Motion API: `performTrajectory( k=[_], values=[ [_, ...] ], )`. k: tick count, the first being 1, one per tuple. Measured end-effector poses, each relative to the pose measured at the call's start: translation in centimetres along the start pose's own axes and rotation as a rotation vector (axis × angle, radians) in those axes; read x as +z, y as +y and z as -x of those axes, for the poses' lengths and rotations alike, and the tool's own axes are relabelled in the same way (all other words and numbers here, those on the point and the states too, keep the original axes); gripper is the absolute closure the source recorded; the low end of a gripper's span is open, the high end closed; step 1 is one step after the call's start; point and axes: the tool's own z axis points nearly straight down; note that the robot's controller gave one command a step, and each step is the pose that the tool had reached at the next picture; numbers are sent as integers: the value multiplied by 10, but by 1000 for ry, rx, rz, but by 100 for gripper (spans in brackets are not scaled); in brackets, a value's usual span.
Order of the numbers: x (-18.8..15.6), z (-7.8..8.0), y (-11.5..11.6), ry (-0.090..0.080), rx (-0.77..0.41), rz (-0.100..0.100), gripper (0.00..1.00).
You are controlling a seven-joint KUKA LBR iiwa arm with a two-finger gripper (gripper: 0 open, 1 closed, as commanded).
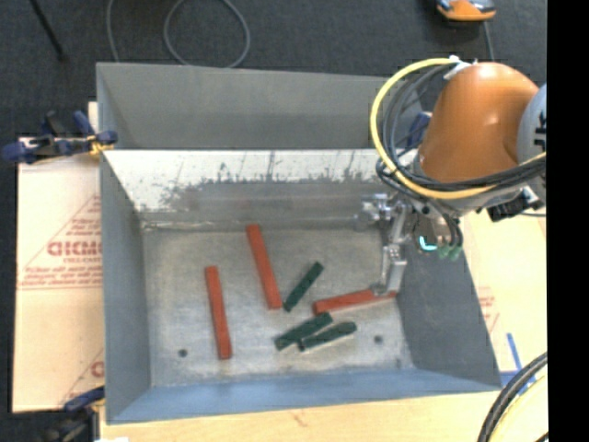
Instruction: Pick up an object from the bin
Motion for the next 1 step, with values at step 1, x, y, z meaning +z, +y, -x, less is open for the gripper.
performTrajectory(
  k=[1],
  values=[
    [142,-9,67,0,-138,1,0]
  ],
)
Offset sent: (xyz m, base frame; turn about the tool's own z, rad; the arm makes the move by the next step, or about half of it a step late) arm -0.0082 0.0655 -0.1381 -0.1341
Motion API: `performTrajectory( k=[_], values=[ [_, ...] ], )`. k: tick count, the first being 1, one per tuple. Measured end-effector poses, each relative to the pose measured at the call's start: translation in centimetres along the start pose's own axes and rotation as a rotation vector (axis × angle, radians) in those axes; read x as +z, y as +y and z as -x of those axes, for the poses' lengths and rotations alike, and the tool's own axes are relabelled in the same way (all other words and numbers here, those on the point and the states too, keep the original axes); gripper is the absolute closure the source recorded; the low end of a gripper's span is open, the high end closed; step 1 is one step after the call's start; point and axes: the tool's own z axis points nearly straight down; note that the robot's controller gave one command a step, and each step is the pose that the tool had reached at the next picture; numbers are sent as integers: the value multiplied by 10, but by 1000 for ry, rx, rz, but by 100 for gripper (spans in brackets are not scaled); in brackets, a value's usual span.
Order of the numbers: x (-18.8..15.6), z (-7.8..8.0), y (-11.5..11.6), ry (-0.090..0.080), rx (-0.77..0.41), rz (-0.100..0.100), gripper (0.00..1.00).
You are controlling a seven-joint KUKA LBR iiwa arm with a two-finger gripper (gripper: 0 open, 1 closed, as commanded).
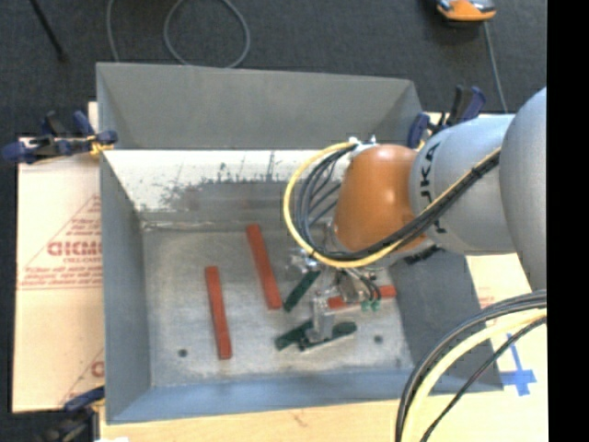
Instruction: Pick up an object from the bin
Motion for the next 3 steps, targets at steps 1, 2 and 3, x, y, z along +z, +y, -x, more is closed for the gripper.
performTrajectory(
  k=[1,2,3],
  values=[
    [20,24,-39,-7,5,-3,0],
    [17,25,-37,-12,1,-4,100],
    [-100,-11,-37,-14,4,-5,100]
  ],
)
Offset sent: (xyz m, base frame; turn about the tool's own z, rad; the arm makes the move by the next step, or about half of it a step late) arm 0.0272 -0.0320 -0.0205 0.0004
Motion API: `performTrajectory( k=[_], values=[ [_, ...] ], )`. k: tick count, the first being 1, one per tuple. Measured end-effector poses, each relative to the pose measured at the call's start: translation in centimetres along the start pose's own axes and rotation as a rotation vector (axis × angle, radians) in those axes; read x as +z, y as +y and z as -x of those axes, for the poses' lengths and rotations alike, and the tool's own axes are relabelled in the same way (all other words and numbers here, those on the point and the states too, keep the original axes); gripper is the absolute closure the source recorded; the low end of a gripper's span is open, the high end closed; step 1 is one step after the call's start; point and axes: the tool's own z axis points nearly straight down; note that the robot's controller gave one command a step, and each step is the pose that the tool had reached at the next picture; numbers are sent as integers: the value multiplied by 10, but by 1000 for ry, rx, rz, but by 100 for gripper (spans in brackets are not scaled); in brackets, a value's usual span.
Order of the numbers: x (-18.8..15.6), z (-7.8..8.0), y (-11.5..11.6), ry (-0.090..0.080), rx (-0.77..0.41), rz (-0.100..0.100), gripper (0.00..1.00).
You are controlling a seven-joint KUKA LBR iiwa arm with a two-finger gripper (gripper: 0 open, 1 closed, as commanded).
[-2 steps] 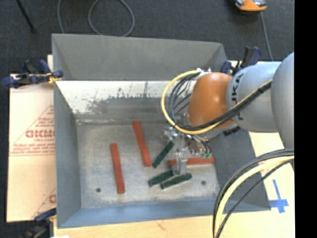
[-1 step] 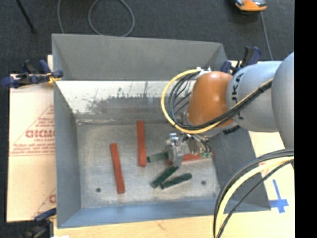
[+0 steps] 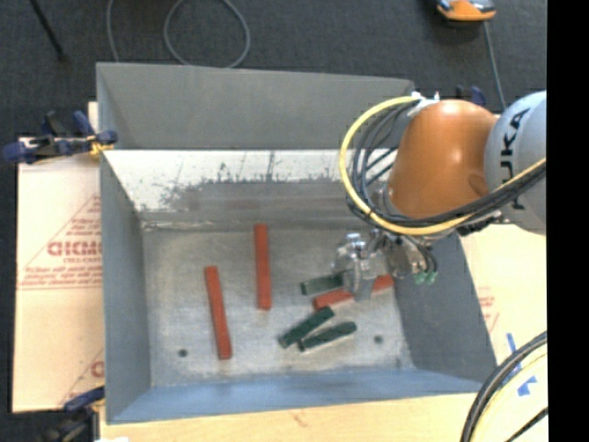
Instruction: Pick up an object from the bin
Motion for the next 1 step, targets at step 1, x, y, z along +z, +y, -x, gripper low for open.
performTrajectory(
  k=[1],
  values=[
    [-43,16,13,0,15,2,100]
  ],
)
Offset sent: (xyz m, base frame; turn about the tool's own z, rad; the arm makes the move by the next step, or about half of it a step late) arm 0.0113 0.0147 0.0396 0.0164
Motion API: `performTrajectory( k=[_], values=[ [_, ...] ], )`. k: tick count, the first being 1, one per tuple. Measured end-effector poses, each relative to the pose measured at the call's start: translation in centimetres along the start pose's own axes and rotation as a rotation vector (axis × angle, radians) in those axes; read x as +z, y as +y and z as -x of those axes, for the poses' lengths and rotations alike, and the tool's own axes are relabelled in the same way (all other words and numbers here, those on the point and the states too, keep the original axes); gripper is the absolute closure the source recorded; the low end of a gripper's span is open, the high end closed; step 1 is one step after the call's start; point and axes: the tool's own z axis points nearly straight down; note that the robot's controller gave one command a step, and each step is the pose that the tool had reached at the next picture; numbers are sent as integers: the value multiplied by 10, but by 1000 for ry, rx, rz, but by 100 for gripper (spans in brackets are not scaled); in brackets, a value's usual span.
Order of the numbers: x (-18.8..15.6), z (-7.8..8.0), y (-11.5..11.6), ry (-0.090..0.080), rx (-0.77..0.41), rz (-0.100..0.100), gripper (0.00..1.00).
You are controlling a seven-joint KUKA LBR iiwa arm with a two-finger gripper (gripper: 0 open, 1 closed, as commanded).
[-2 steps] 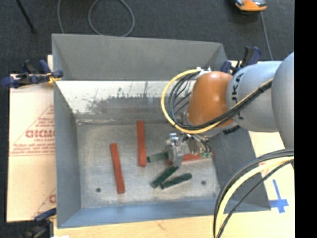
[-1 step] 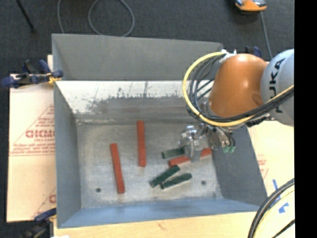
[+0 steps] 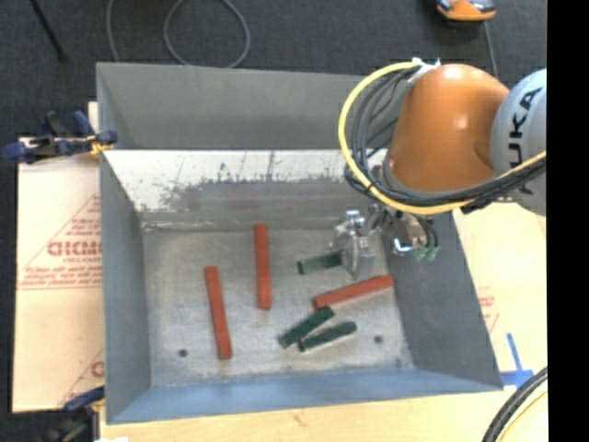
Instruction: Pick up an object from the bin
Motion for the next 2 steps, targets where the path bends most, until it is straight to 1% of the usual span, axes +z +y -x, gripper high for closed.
performTrajectory(
  k=[1,2],
  values=[
    [36,12,-32,10,-107,0,100],
    [-3,47,-38,0,-132,-2,100]
  ],
)
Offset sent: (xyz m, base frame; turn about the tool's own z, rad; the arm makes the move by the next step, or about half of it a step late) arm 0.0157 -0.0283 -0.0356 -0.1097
